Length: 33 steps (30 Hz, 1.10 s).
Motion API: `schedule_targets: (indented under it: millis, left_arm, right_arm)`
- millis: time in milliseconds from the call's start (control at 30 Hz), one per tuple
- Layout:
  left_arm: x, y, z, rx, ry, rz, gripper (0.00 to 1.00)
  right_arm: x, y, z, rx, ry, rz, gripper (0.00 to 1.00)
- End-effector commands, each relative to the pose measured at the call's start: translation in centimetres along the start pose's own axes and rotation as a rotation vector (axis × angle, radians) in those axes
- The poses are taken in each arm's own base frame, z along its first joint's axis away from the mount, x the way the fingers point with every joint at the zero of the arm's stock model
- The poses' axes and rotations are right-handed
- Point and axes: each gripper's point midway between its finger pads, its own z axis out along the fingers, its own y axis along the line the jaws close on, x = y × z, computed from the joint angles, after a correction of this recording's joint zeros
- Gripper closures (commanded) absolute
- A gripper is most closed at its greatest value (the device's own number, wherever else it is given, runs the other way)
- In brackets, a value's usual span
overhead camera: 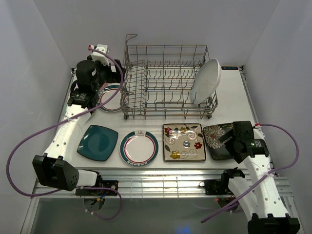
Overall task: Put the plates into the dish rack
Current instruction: Pick up the plate from the corner of the board.
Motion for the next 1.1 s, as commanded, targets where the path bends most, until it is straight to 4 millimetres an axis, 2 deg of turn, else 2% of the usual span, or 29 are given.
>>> schedule_targets:
  millis: [0,133,233,267,333,467,500,733,1067]
  left_arm:
    - [-1.1,-0.2,-0.9,0.012,-0.027,0.0,0.02]
    - [-1.2,-0.3,-0.9,0.012,-0.027,-0.002,0.02]
    - [-1.1,-0.3,-0.9,0.015,-0.026,0.0,0.02]
    - [-1.0,-0.3,-0.9,0.015,-0.025,0.0,0.02]
    - [-1.0,-0.3,-0.9,0.015,-0.023,0.0,0.02]
    - [-0.8,-0.3,-0.9,0.015,-0.02,0.001,0.02]
    - [-0.9,-0.3,-0.9,0.015,-0.022,0.001,0.02]
    - [-0.9,-0.3,-0.9,0.013,-0.023,0.003,0.02]
    - [-0.6,-0.2,-0.7,0.014,-0.017,0.002,0.02]
  right_arm:
    - [-0.9,-1.5,-1.5,0.125,0.001,-0.006,0.1]
    - [0.1,-4.1,-2.0,0.316,0.069,0.033,0.08]
    - [1.4,-4.9,-1.2,0.37,0.123,0.029,0.08]
    - [2.3,-4.9,-0.6,0.36,0.158,0.026,0.04]
    - [2.4,-4.1,0.1,0.317,0.155,0.042,0.02]
    - [3.3,-3.1,1.6,0.233,0.151,0.107,0.02]
    - [3.6,-3.4,2.0,0.243,0.155,0.114,0.02]
    - [3.6,-3.8,2.4,0.282,0.137,0.158,0.02]
    - [2.9,-2.8,3.0,0.224,0.087,0.225,0.03]
